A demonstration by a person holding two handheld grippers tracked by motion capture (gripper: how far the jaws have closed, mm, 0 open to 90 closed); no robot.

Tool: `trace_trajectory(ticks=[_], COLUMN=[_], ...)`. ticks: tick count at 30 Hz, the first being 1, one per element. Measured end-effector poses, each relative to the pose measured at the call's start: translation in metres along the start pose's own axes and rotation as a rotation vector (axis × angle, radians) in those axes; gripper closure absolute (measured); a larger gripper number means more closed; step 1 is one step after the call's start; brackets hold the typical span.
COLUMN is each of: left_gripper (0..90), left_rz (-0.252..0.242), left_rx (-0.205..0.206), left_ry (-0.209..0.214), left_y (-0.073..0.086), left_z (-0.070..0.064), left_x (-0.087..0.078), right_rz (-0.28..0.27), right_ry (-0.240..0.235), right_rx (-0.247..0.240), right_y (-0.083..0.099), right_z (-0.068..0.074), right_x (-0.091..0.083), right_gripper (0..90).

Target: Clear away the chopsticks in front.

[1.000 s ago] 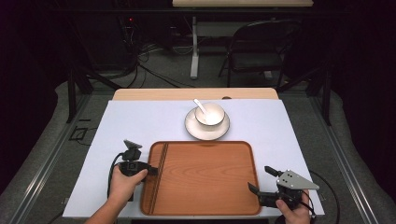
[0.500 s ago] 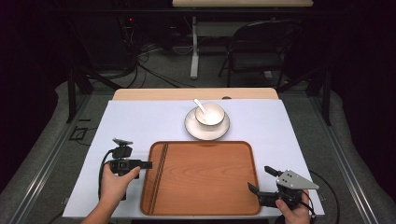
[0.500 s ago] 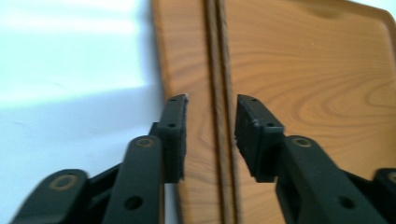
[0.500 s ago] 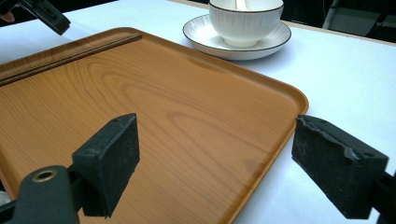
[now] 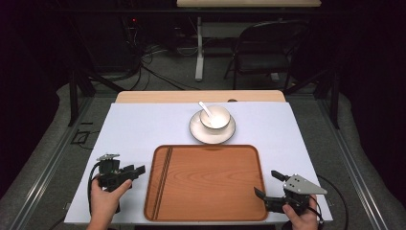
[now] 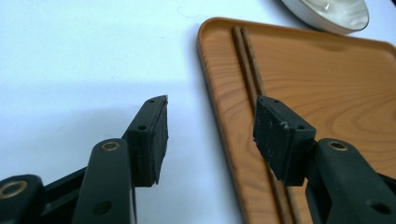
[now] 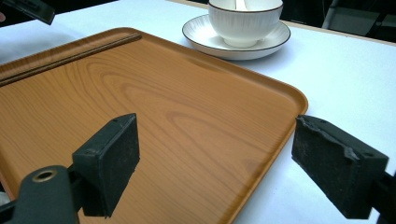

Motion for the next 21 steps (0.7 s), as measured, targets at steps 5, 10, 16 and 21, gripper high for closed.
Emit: trace_trajectory(ticks=[5, 10, 16, 21], left_gripper=[43.5, 43.5, 42.8, 42.3], left_rz=[-0.052, -0.073, -0.075, -0.06], left_rx=[-0.02, -0.034, -0.02, 0.007], left_ry=[-0.018, -0.064, -0.076, -0.087], left_y=[0.007, 0.011, 0.013, 0.014], left_z=[0.012, 0.024, 0.026, 0.024], left_x=[-0.002, 0.0, 0.002, 0.004], right_rz=[0.001, 0.001, -0.001, -0.001], right_ry=[0.001, 0.0, -0.004, -0.002], right_rx=[0.0, -0.001, 0.004, 0.001], right_y=[0.0, 0.0, 0.0, 0.0], right_z=[-0.001, -0.001, -0.002, -0.003], right_x=[0.0, 0.0, 0.0, -0.001], right_gripper=[14.8, 14.7, 14.7, 14.7])
Point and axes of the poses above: each handheld gripper's, and its own axes: x roughly forward along the jaws, y roughly out of its underside, z roughly to its left, the point moved 5 cm from there along x, roughly forward along the jaws, and after that the axes turned 3 degrees about -x, right-handed, at the moved point
